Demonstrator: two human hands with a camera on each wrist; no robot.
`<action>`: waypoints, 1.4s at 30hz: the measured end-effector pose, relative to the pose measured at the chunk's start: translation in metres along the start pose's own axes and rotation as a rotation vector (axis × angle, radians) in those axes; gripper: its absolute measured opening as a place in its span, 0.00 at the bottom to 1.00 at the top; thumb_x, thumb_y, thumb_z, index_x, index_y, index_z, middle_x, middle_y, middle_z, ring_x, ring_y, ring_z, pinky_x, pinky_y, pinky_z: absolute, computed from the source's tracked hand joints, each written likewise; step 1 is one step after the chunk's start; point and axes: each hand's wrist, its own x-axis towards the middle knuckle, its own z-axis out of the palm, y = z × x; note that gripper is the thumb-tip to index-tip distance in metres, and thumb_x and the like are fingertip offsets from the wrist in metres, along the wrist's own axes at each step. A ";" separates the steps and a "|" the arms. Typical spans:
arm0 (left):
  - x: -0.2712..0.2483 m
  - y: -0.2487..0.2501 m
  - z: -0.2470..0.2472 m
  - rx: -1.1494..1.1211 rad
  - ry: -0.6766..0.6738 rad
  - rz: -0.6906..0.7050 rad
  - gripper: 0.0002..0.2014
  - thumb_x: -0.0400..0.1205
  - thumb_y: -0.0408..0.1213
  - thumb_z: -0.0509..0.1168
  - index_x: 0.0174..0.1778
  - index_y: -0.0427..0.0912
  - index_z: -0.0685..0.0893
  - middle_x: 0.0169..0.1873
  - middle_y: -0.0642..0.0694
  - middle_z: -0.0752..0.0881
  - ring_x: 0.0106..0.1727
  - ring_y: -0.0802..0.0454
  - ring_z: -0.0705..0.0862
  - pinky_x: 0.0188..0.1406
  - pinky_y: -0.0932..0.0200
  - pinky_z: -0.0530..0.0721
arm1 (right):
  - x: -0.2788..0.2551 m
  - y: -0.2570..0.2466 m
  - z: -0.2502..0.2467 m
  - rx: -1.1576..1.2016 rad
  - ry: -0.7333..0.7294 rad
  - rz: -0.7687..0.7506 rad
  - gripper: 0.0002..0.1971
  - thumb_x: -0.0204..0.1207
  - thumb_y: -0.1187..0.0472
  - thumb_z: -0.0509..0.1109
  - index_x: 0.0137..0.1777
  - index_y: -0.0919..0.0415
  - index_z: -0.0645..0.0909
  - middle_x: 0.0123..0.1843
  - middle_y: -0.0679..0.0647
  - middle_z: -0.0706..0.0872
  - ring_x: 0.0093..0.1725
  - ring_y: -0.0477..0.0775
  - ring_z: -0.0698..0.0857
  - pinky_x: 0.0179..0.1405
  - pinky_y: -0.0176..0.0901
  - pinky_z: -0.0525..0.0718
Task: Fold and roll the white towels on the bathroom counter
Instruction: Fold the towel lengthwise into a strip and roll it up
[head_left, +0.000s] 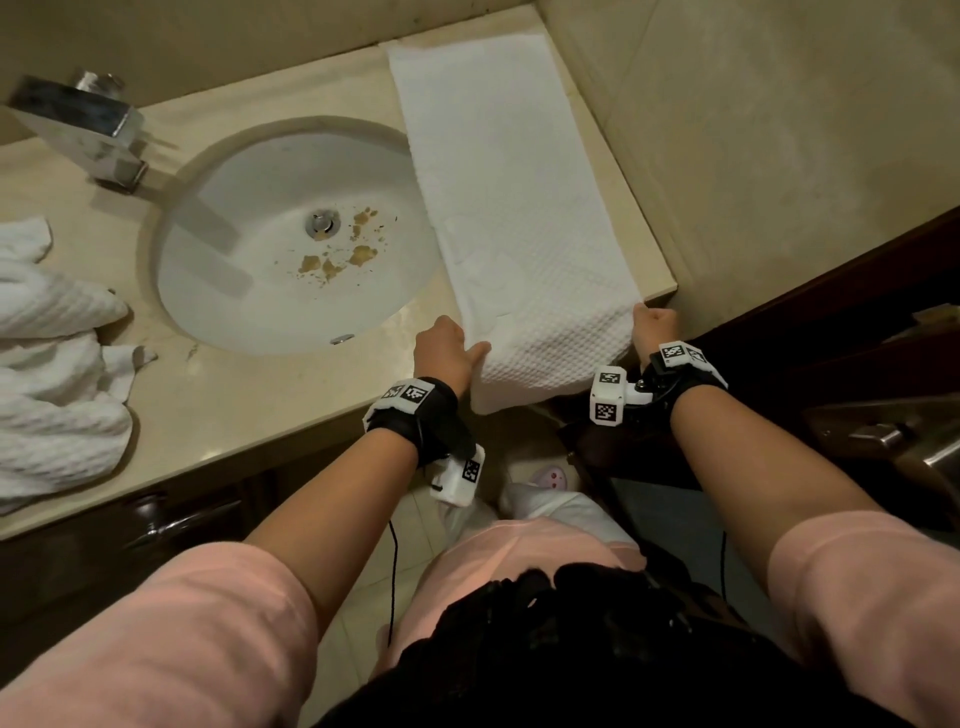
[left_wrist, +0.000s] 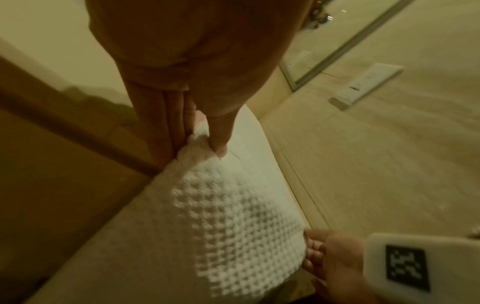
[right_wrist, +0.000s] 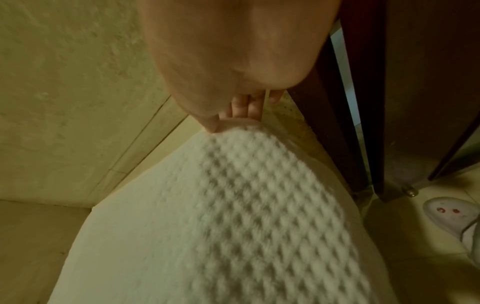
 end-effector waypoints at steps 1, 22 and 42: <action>-0.001 -0.005 -0.001 -0.018 0.011 0.004 0.16 0.75 0.46 0.74 0.45 0.39 0.79 0.42 0.40 0.86 0.43 0.41 0.86 0.45 0.48 0.85 | -0.004 0.001 -0.001 -0.010 -0.049 0.032 0.18 0.85 0.55 0.58 0.34 0.63 0.73 0.33 0.55 0.73 0.32 0.53 0.72 0.39 0.45 0.68; -0.021 -0.054 0.014 -0.369 -0.525 -0.443 0.06 0.86 0.34 0.60 0.47 0.35 0.79 0.40 0.40 0.77 0.38 0.47 0.77 0.38 0.57 0.74 | -0.054 0.055 -0.016 -0.256 -0.193 -0.048 0.19 0.84 0.50 0.58 0.60 0.67 0.76 0.59 0.64 0.82 0.58 0.65 0.81 0.51 0.49 0.75; -0.066 -0.038 0.098 -1.028 -0.464 -0.475 0.17 0.65 0.37 0.66 0.51 0.42 0.79 0.48 0.45 0.85 0.44 0.47 0.82 0.53 0.55 0.79 | -0.081 0.025 -0.057 -0.035 -0.613 0.304 0.43 0.58 0.32 0.78 0.64 0.65 0.80 0.59 0.60 0.88 0.62 0.65 0.85 0.67 0.61 0.79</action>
